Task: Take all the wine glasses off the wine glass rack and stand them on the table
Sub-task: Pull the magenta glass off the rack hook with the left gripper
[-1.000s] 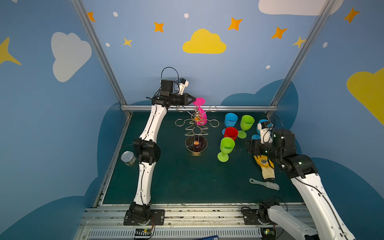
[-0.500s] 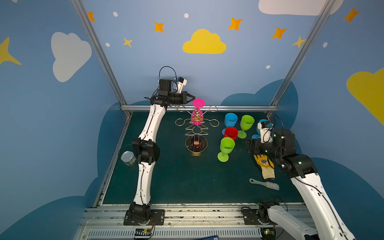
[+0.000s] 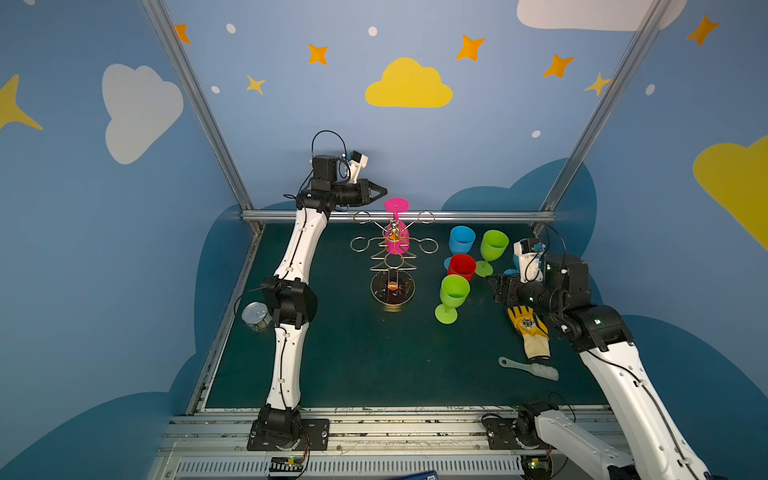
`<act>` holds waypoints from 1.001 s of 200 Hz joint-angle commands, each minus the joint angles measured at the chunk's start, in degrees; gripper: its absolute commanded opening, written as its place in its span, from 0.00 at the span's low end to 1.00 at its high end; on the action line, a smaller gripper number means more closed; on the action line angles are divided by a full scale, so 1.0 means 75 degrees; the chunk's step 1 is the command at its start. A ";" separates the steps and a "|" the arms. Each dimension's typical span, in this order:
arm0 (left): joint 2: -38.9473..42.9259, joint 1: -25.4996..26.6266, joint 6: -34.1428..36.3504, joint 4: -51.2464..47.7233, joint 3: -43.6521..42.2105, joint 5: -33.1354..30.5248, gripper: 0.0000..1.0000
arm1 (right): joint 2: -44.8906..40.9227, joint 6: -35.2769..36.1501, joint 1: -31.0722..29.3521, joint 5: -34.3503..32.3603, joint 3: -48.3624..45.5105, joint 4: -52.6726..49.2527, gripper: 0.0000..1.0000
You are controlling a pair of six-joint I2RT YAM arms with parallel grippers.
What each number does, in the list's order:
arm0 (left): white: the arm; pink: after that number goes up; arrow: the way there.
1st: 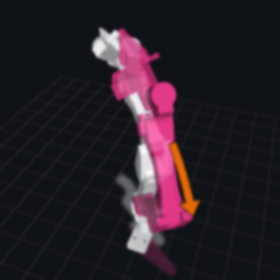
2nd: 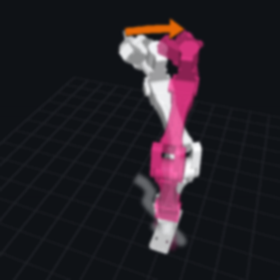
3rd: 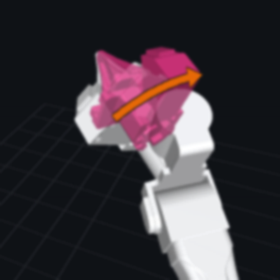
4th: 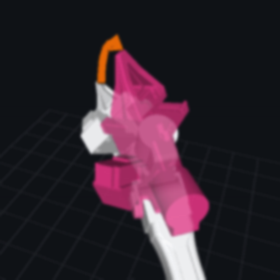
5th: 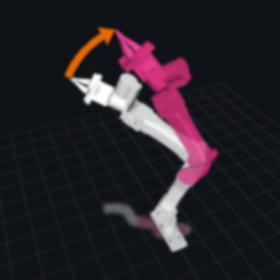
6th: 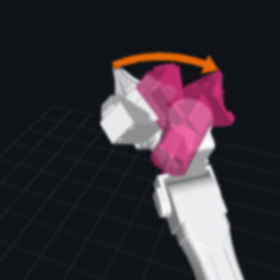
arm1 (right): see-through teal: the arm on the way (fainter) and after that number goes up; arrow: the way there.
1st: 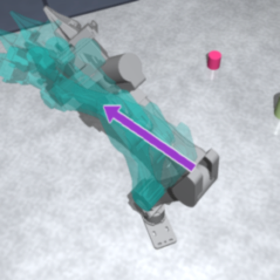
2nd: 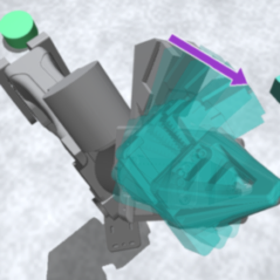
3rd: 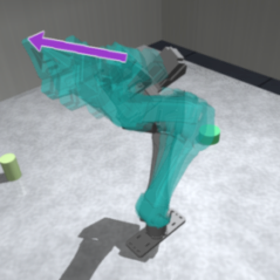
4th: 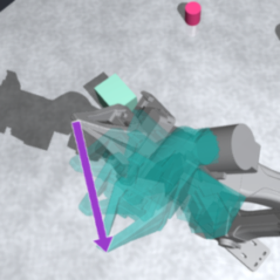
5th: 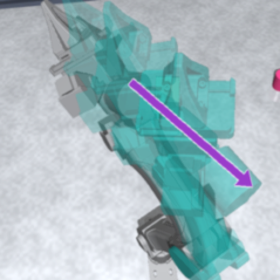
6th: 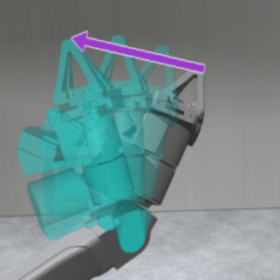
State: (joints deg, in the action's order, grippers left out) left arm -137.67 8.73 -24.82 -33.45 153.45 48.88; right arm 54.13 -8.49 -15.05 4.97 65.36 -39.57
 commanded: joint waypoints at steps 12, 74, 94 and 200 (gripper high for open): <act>0.0263 -0.0039 0.0659 -0.0659 0.0268 -0.0039 0.64 | 0.0002 0.0089 0.0026 0.0076 0.0244 0.0163 0.78; 0.0152 -0.0064 0.1514 -0.1121 0.0349 -0.0512 0.70 | 0.0060 0.0047 0.0038 0.0134 0.0328 0.0143 0.79; 0.0085 -0.0051 0.1691 -0.1095 0.0347 -0.0474 0.72 | 0.0081 0.0039 0.0041 0.0146 0.0366 0.0132 0.78; -0.0271 0.0007 0.1996 -0.1050 0.0342 0.0109 0.73 | 0.0254 0.0009 0.0039 0.0239 0.0468 0.0166 0.78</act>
State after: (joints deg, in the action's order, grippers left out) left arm -137.84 8.69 -11.49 -40.36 154.76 48.27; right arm 55.68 -8.56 -14.98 6.02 67.51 -39.20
